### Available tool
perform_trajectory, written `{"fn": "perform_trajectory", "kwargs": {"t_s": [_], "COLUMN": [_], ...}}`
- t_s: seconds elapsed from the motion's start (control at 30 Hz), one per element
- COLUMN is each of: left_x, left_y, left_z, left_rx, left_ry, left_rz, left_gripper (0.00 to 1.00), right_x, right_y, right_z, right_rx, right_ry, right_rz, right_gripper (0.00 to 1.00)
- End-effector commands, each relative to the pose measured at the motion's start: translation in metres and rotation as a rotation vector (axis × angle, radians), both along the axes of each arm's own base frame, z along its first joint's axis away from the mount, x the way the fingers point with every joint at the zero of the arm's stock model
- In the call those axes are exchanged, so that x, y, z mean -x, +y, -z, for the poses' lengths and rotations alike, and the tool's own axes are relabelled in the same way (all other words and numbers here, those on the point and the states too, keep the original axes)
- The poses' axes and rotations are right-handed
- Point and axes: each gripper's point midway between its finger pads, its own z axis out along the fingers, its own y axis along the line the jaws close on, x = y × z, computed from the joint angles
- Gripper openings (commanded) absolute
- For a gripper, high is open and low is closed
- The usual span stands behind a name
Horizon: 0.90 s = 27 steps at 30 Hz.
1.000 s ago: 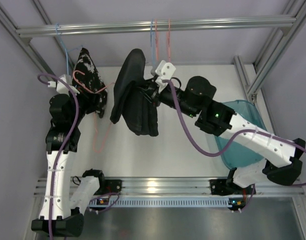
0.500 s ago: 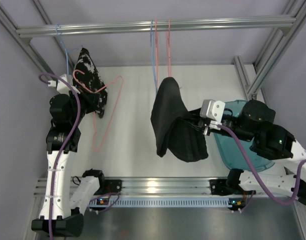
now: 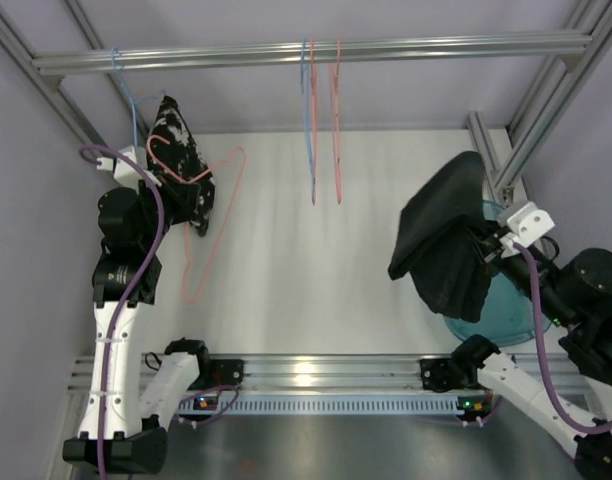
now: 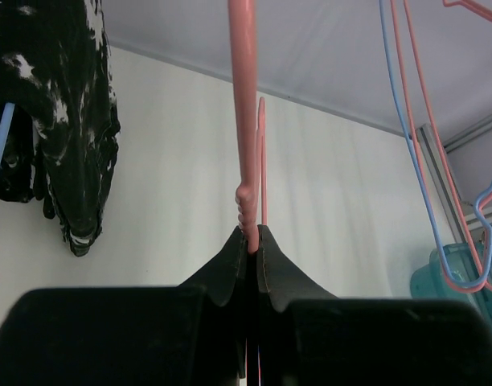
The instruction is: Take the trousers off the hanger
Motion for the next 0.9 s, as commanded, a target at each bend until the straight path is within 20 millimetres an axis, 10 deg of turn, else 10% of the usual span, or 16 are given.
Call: {"fn": "perform_trajectory", "kwargs": {"t_s": [0.0, 0.33, 0.6, 0.87], "left_x": [0.001, 0.002, 0.007, 0.02], "left_y": [-0.003, -0.016, -0.021, -0.021], "left_z": [-0.032, -0.039, -0.044, -0.043], "left_rx": [-0.046, -0.045, -0.059, -0.125], "left_ry": [-0.126, -0.145, -0.159, -0.168], "left_rz": [0.032, 0.113, 0.147, 0.171], "left_gripper": [0.0, 0.0, 0.0, 0.0], "right_x": [-0.001, 0.03, 0.014, -0.065], "right_y": [-0.064, -0.17, -0.187, -0.161], "right_z": [-0.041, -0.01, 0.058, 0.124], "right_rx": [-0.174, -0.073, 0.112, 0.207], "right_ry": [-0.118, -0.115, 0.047, 0.228], "right_rz": [0.313, 0.88, 1.02, 0.987], "right_gripper": [0.0, 0.0, 0.0, 0.0]}}
